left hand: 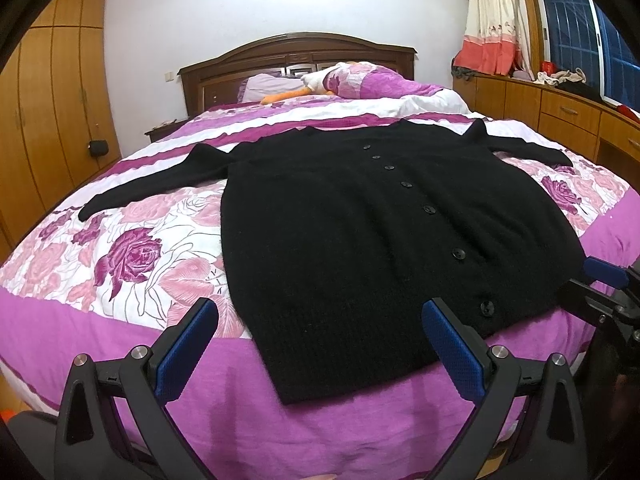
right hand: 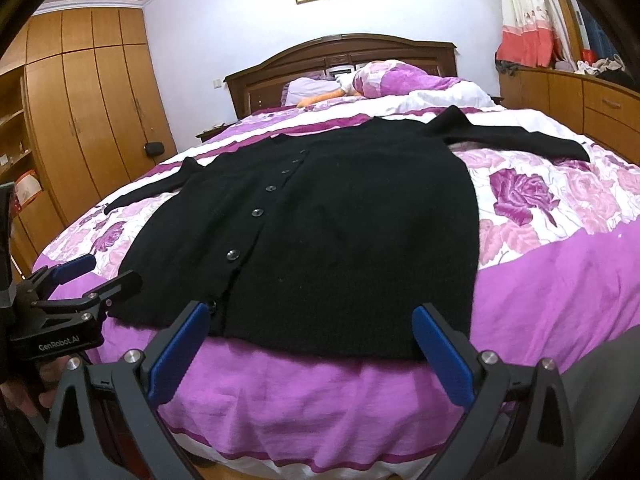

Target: Fold small clothes

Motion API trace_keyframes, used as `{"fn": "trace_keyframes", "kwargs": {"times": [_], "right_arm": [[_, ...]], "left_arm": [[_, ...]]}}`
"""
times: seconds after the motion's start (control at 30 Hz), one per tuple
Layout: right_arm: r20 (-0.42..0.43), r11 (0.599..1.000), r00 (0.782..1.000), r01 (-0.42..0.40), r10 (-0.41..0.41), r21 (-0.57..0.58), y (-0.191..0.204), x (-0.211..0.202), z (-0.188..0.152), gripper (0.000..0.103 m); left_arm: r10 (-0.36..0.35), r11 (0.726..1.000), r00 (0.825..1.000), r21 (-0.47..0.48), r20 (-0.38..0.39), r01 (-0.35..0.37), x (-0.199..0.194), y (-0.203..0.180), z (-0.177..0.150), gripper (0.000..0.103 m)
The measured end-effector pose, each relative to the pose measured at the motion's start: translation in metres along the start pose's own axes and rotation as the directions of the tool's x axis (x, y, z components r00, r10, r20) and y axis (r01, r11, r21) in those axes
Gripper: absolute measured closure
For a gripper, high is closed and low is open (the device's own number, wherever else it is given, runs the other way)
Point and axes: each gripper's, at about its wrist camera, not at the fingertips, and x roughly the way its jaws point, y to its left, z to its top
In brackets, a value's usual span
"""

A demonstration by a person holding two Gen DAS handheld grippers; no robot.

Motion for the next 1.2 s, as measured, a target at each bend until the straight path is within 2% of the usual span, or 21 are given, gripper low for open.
{"fn": "trace_keyframes", "kwargs": {"times": [1.2], "right_arm": [[-0.008,1.000,1.000,-0.007,0.007,-0.013,0.0032,0.0020,-0.0015,0.000]], "left_arm": [[0.000,1.000,1.000,0.013,-0.002,0.000,0.0021,-0.0034,-0.0037,0.013]]}}
